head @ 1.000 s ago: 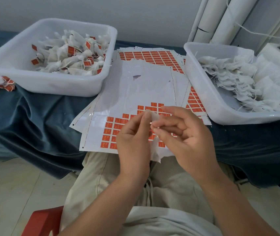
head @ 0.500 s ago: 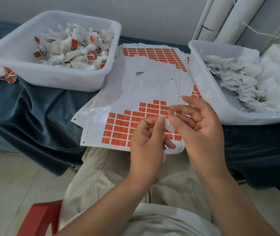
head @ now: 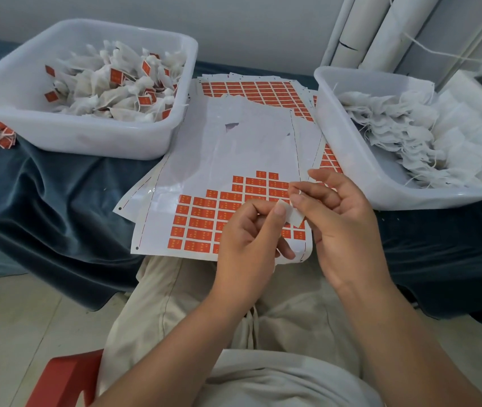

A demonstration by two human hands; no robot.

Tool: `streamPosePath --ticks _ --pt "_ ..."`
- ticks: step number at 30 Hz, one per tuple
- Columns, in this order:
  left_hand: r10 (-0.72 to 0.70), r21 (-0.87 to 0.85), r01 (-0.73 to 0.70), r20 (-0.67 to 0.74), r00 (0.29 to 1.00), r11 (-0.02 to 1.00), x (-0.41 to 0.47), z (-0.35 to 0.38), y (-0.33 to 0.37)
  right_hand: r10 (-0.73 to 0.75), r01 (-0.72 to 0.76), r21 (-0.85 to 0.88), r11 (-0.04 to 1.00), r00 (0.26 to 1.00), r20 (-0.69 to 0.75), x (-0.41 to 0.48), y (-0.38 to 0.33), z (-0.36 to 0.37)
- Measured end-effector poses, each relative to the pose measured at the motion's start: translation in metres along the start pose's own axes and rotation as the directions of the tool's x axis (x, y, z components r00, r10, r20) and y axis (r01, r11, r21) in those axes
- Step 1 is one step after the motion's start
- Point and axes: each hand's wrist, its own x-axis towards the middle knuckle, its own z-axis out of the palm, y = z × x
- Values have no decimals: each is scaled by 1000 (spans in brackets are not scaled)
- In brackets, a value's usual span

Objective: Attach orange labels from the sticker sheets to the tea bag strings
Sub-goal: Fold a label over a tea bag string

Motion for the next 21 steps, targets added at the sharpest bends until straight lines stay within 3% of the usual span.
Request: streamPosePath --ticks 7,12,21 --pt "9 -4 -9 142 990 1000 2 -7 6 70 -71 153 986 997 8 3 -2 -2" --pt "-121 6 121 36 992 993 6 -6 5 36 -38 92 995 999 26 2 -3 -3" --pt "-85 37 82 68 994 996 11 -8 0 -13 11 35 999 999 42 3 1 -2"
